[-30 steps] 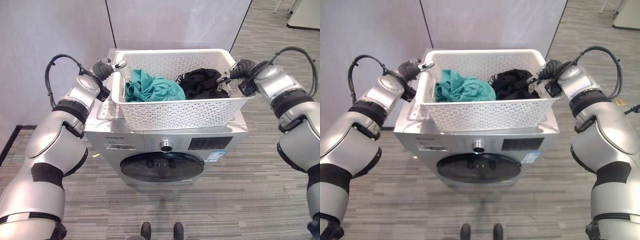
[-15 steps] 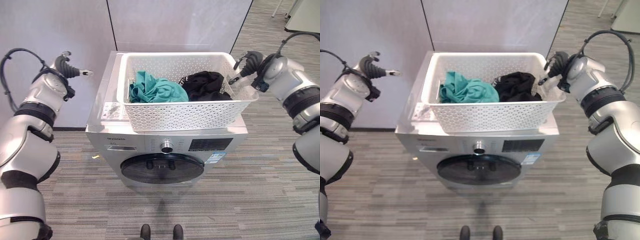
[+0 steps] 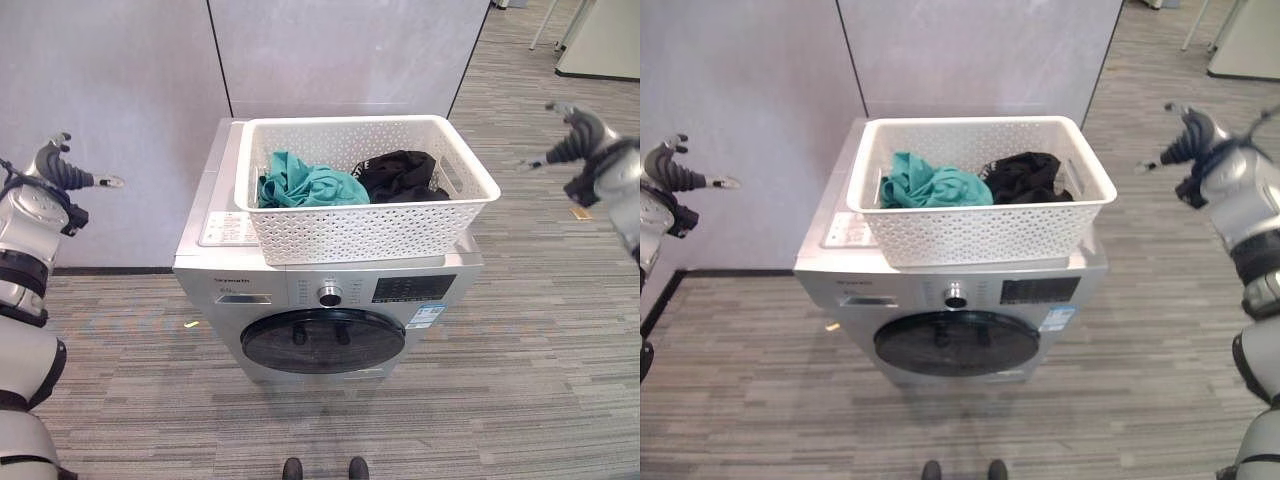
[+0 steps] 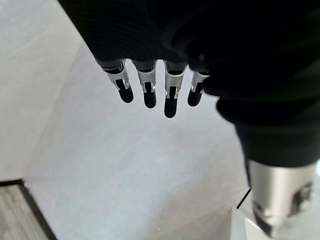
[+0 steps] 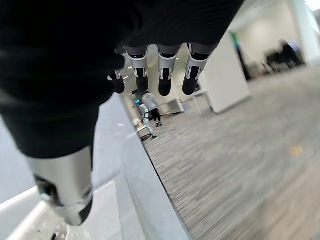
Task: Grab the laundry basket,head to the washer,open it,put in the laundry and shut it.
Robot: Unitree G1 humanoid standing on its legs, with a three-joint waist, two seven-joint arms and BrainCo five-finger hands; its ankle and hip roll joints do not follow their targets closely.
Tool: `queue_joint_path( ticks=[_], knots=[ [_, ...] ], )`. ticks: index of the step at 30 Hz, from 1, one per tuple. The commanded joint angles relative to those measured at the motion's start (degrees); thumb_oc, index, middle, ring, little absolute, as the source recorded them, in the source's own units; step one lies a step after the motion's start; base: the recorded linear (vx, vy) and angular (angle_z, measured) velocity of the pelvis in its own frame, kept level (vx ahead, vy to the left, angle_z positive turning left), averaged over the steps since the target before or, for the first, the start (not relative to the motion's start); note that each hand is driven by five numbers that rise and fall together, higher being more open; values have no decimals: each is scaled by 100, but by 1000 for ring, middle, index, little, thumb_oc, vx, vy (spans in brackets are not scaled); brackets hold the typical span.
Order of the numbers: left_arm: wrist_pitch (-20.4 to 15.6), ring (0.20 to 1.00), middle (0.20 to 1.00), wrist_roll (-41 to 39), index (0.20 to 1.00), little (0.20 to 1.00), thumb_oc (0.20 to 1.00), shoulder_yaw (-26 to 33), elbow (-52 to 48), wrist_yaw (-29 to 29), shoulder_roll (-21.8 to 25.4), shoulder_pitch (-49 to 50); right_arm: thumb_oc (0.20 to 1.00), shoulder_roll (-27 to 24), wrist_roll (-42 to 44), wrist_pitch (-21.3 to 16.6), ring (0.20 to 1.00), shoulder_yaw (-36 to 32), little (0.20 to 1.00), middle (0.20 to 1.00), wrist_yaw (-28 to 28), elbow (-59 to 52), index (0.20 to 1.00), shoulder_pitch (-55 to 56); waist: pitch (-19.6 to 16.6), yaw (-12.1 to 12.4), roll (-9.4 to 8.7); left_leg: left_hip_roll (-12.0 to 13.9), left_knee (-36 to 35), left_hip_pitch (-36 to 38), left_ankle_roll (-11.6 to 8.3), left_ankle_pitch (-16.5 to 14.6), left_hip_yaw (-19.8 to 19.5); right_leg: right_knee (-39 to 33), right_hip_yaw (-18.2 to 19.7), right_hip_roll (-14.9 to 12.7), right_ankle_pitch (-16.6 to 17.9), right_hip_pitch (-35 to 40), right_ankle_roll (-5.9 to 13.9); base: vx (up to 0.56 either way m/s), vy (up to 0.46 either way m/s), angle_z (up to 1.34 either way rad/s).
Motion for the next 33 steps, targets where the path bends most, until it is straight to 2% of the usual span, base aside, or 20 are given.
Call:
queue_joint_path(
  ticks=[1, 2, 3, 4, 5, 7, 8, 11, 12, 13, 15, 17, 20, 22, 26, 27, 28, 29, 30, 33],
  knots=[
    [-385, 1000, 1000, -69, 1000, 1000, 1000, 32, 96, 460, 158, -712, 1000, -448, 211, -557, 1000, 17, 1000, 1000, -722, -90, 1000, -585, -138, 134, 56, 208, 182, 107, -211, -464, -249, -12, -113, -340, -376, 124, 643, -55, -20, 0],
    [-477, 1000, 1000, -109, 1000, 1000, 1000, 503, -247, 585, 407, -271, 1000, -503, 431, -732, 1000, -746, 1000, 1000, -873, -277, 1000, 81, -122, 151, 65, 201, 189, 65, -205, -412, -271, -12, -129, -354, -344, 99, 637, -40, -12, 2],
    [-468, 1000, 1000, -99, 1000, 1000, 1000, 508, -281, 589, 407, -240, 1000, -505, 415, -722, 1000, -821, 1000, 1000, -875, -328, 1000, 177, -134, 160, 54, 201, 186, 73, -205, -412, -273, -12, -132, -354, -347, 106, 637, -35, -23, 5],
    [-532, 1000, 1000, -106, 1000, 1000, 1000, 1070, -745, 690, 645, 344, 1000, -494, 476, -812, 1000, -1526, 1000, 1000, -984, -498, 1000, 940, -128, 176, 60, 199, 168, 83, -203, -407, -288, -12, -144, -351, -373, 112, 632, 41, -11, 6],
    [-523, 1000, 1000, -98, 1000, 1000, 1000, 1086, -775, 691, 644, 381, 1000, -492, 466, -805, 1000, -1570, 1000, 1000, -984, -533, 1000, 1004, -147, 180, 64, 207, 148, 123, -202, -454, -296, -12, -145, -344, -424, 143, 637, 13, -22, 8],
    [-606, 1000, 1000, -164, 1000, 1000, 1000, 2141, -1399, 827, 828, 1535, 1000, -337, 566, -898, 1000, -2608, 1000, 1000, -1089, -875, 1000, 2133, -129, 207, 50, 202, 141, 102, -206, -395, -322, -12, -169, -347, -404, 130, 612, -3, -30, 5],
    [-669, 1000, 1000, -266, 1000, 1000, 1000, 3127, -1889, 910, 725, 2647, 1000, -50, 732, -1010, 1000, -3295, 1000, 1000, -1088, -1003, 1000, 2944, -124, 215, 44, 204, 133, 112, -208, -394, -345, -12, -170, -340, -432, 139, 588, 11, -35, 2],
    [-704, 1000, 1000, -297, 1000, 1000, 1000, 4179, -2292, 947, 311, 4017, 1000, 672, 1511, -1168, 1000, -3888, 1000, 1000, -869, -845, 1000, 3772, -85, 205, 51, 218, 120, 118, -216, -394, -379, -12, -159, -321, -473, 151, 547, 6, -23, -1],
    [-693, 1000, 1000, -290, 1000, 1000, 1000, 4238, -2337, 943, 303, 4095, 1000, 673, 1515, -1168, 1000, -3878, 1000, 1000, -863, -861, 1000, 3787, -97, 189, 56, 219, 118, 122, -216, -394, -379, -12, -159, -320, -475, 153, 546, 9, -30, 2],
    [-708, 1000, 1000, -459, 1000, 1000, 1000, 4870, -2537, 831, -162, 4999, 1000, 1251, 2244, -1228, 1000, -4212, 1000, 1000, -575, -674, 1000, 4370, -70, 162, 63, 225, 116, 132, -225, -394, -398, -12, -146, -297, -507, 161, 512, 2, -31, 5],
    [-697, 1000, 1000, -541, 1000, 1000, 1000, 4981, -2508, 799, -345, 5200, 1000, 1448, 2588, -1231, 1000, -4298, 1000, 1000, -482, -463, 1000, 4468, -63, 143, 74, 237, 96, 167, -231, -439, -413, -12, -147, -285, -567, 190, 505, 32, -37, 2],
    [-685, 1000, 1000, -781, 1000, 1000, 1000, 5261, -2451, 778, -1365, 5767, 1000, 2182, 3219, -1019, 1000, -4261, 1000, 1000, 16, -31, 1000, 5020, 49, 101, 62, 255, 102, 154, -259, -373, -445, -12, -148, -253, -565, 199, 449, -30, -51, 2],
    [-700, 1000, 1000, -935, 1000, 1000, 1000, 5270, -2387, 729, -1891, 5947, 1000, 2517, 3462, -952, 1000, -4286, 1000, 1000, 213, 334, 1000, 5191, 44, 76, 74, 274, 59, 154, -267, -384, -465, -12, -153, -234, -631, 196, 436, 14, -24, 7],
    [-704, 1000, 1000, -1283, 1000, 1000, 1000, 4931, -1722, 600, -2587, 5821, 1000, 2857, 3389, -702, 1000, -4046, 1000, 1000, 443, 1780, 1000, 5071, 84, 70, 103, 279, 52, 87, -279, -341, -518, -12, -189, -220, -639, 154, 405, -22, -36, 18],
    [-578, 1000, 1000, -1371, 1000, 1000, 1000, 4210, -15, 232, -3470, 5475, 1000, 3217, 2340, -441, 1000, -3486, 1000, 1000, 506, 3041, 1000, 4890, 110, 53, 168, 287, 54, 11, -285, -280, -582, -12, -248, -206, -638, 121, 350, -7, -18, 7],
    [-580, 1000, 1000, -1372, 1000, 1000, 1000, 4210, -13, 232, -3470, 5473, 1000, 3217, 2340, -442, 1000, -3486, 1000, 1000, 506, 3042, 1000, 4889, 111, 53, 169, 287, 54, 11, -285, -280, -583, -12, -249, -206, -638, 121, 349, -7, -34, 2],
    [-469, 1000, 1000, -1049, 1000, 1000, 1000, 3739, 649, -7, -3867, 5417, 1000, 3378, 1128, -315, 1000, -2829, 1000, 1000, 497, 3439, 1000, 4908, 145, 48, 201, 299, 74, 3, -298, -265, -611, -12, -276, -189, -652, 132, 312, 0, 0, 0],
    [-472, 1000, 1000, -1049, 1000, 1000, 1000, 3740, 653, -8, -3867, 5411, 1000, 3377, 1127, -316, 1000, -2830, 1000, 1000, 498, 3441, 1000, 4904, 133, 45, 200, 296, 71, -18, -297, -250, -615, -12, -280, -192, -642, 111, 314, -14, -66, 7],
    [-451, 1000, 1000, -834, 1000, 1000, 1000, 3476, 990, -126, -4103, 5413, 1000, 3528, 324, -299, 1000, -2272, 1000, 1000, 514, 3508, 1000, 4939, 134, 59, 198, 308, 89, -50, -310, -236, -620, -12, -308, -180, -647, 99, 287, 5, -58, 13],
    [-426, 1000, 1000, -812, 1000, 1000, 1000, 3381, 1166, -255, -4247, 5487, 1000, 3637, 6, -351, 1000, -1949, 1000, 1000, 541, 3317, 1000, 4999, 140, 52, 179, 322, 121, -46, -318, -248, -636, -12, -328, -156, -676, 130, 254, 30, -78, 14]
  ],
)
